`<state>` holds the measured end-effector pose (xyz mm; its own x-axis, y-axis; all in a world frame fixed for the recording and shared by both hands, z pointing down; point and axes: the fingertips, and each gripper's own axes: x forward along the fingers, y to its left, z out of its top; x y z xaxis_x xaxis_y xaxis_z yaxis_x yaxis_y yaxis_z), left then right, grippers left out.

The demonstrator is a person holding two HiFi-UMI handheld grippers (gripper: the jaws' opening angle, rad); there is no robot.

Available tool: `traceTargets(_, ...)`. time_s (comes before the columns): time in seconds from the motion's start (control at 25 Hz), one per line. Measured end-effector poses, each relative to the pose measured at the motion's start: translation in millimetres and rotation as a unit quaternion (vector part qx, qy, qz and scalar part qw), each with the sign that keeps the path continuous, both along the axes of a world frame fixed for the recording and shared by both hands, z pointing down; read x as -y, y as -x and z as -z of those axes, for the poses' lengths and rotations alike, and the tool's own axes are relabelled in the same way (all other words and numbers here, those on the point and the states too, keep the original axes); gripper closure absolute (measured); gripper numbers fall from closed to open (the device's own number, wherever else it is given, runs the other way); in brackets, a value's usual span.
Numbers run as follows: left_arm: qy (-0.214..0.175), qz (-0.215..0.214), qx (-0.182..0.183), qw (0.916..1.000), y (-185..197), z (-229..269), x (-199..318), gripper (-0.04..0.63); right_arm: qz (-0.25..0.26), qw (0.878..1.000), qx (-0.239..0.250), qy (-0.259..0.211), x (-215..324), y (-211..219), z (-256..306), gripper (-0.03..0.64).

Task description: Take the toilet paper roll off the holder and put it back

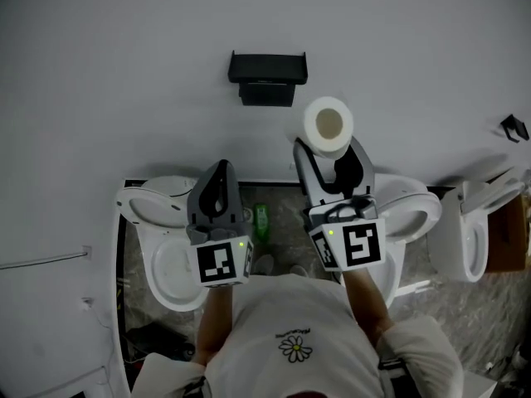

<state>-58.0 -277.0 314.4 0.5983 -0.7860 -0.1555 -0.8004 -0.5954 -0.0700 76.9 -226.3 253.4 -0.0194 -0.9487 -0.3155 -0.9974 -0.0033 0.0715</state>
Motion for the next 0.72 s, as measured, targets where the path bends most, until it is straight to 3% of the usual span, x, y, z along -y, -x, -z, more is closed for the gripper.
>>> traceTargets(0.24, -0.025, 0.003, 0.007, 0.9997, 1.9, 11.3, -8.5, 0.577, 0.0, 1.0, 0.005, 0.016, -17.2, 3.2, -19.4, 0.365)
traceTargets(0.72, -0.033, -0.006, 0.002, 0.9994, -11.8, 18.9, -17.0, 0.578, 0.005, 0.999, 0.007, 0.035, -30.2, -1.3, -44.0, 0.365)
